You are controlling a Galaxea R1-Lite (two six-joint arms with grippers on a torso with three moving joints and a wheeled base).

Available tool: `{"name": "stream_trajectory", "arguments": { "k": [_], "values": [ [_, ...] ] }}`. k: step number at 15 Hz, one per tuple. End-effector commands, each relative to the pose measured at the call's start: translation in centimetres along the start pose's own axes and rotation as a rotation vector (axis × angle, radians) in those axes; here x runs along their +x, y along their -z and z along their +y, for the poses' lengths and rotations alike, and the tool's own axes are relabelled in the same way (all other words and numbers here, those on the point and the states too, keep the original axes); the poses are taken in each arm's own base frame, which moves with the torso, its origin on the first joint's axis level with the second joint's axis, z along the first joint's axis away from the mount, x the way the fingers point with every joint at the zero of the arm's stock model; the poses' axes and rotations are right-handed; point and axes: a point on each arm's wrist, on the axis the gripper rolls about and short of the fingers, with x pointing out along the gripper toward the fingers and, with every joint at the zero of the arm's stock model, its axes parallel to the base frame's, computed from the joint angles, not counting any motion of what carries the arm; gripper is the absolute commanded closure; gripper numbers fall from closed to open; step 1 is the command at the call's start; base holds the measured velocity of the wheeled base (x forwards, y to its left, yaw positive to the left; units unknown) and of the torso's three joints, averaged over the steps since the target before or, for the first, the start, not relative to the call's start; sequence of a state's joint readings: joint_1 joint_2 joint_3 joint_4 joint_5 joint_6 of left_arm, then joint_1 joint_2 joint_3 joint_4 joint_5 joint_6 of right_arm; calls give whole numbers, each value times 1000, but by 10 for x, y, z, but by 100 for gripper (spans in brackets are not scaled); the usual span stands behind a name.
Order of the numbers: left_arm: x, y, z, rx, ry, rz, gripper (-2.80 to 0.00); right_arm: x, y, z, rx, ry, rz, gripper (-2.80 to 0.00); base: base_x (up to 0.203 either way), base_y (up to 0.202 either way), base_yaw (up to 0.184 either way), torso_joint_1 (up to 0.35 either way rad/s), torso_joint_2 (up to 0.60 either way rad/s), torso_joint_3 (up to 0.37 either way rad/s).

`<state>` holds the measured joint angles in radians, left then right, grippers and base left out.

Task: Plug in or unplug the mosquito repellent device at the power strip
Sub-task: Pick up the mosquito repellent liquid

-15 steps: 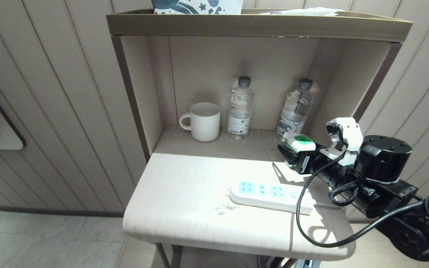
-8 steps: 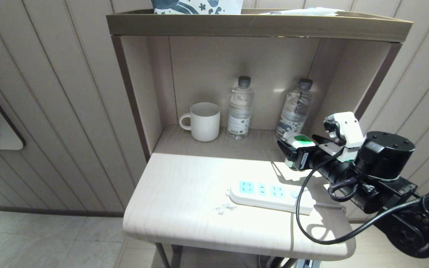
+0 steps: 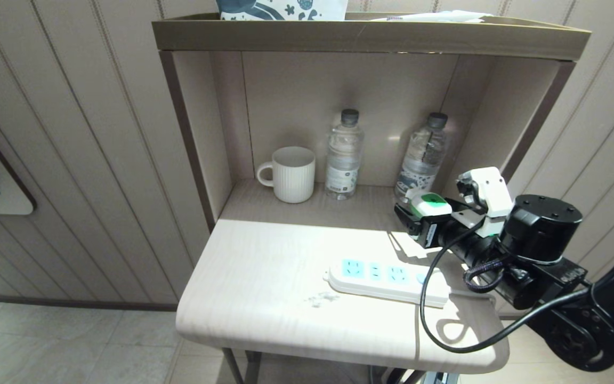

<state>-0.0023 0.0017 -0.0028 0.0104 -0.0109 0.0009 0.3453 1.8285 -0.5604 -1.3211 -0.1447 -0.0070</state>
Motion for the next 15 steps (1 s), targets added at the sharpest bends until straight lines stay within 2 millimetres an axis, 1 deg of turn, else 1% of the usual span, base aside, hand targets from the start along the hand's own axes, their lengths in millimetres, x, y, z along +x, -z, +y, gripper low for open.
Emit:
{"name": "stream_trajectory", "arguments": {
  "k": [1,3,15],
  "values": [
    [0,0,0,0,-1,2,0,2,1,0,1,1,-3,-280,0,0,0,0,0,0],
    [0,0,0,-1,0,3,0,7,0,0,2,4,-14,-280,0,0,0,0,0,0],
    [0,1,0,-1,0,4,0,22,2,0,-2,12,-26,-280,0,0,0,0,0,0]
  ]
}}
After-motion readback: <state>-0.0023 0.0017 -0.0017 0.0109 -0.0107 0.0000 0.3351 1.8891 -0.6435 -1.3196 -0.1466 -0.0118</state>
